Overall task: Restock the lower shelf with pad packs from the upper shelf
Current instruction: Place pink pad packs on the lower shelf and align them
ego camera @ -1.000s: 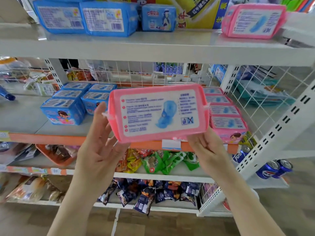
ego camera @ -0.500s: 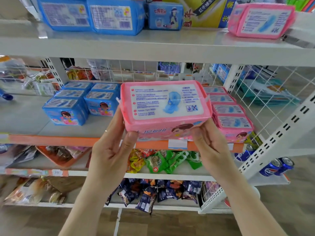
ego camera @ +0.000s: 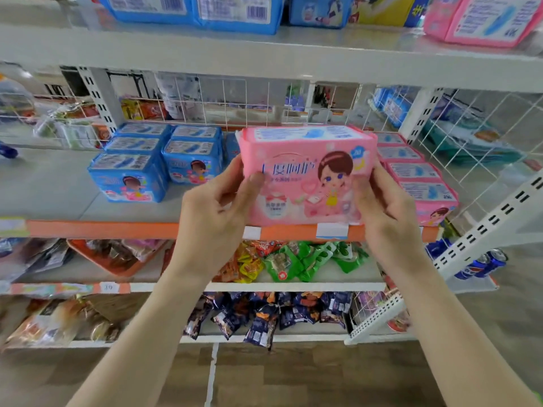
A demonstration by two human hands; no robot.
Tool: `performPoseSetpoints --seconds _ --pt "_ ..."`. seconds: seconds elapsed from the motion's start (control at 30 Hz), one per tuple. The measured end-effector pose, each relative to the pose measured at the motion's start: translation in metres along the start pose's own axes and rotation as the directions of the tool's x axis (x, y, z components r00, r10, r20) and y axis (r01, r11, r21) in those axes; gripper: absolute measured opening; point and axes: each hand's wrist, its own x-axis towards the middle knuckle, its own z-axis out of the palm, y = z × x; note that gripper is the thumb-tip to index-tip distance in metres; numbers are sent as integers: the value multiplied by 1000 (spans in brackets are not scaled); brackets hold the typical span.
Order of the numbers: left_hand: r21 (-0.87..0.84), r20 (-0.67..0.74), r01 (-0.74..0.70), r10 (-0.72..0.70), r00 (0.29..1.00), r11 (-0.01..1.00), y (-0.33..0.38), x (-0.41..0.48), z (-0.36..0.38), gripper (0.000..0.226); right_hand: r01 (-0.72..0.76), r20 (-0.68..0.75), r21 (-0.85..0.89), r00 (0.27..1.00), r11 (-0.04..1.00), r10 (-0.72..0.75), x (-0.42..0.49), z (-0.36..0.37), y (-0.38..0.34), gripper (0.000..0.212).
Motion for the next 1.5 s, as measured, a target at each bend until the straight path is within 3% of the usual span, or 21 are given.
performPoseSetpoints --seconds 0.2,0.43,0.8,0.93,1.1,1.33,1.5 --pt "12 -18 44 -44 999 999 -8 9 -23 12 -65 -65 -142 996 988 56 -4 25 -13 32" --pt "74 21 50 -52 998 996 -19 14 -39 53 -185 -184 -211 972 960 147 -16 44 -20 23" --pt "60 97 25 -31 995 998 -20 17 -22 35 -209 -217 -171 961 963 170 -25 30 -19 24" --pt "100 90 3 -12 996 995 -14 22 2 40 -214 -217 -164 960 963 177 -19 7 -10 29" --pt "172 69 -44 33 997 984 -17 29 47 71 -194 -189 -153 968 969 164 -8 -34 7 29" --pt "186 63 15 -27 998 982 -5 32 130 69 -220 -169 -131 966 967 197 3 -111 49 30" --pt "139 53 77 -85 995 987 -8 41 187 60 -218 -127 -62 970 974 209 14 -155 78 13"
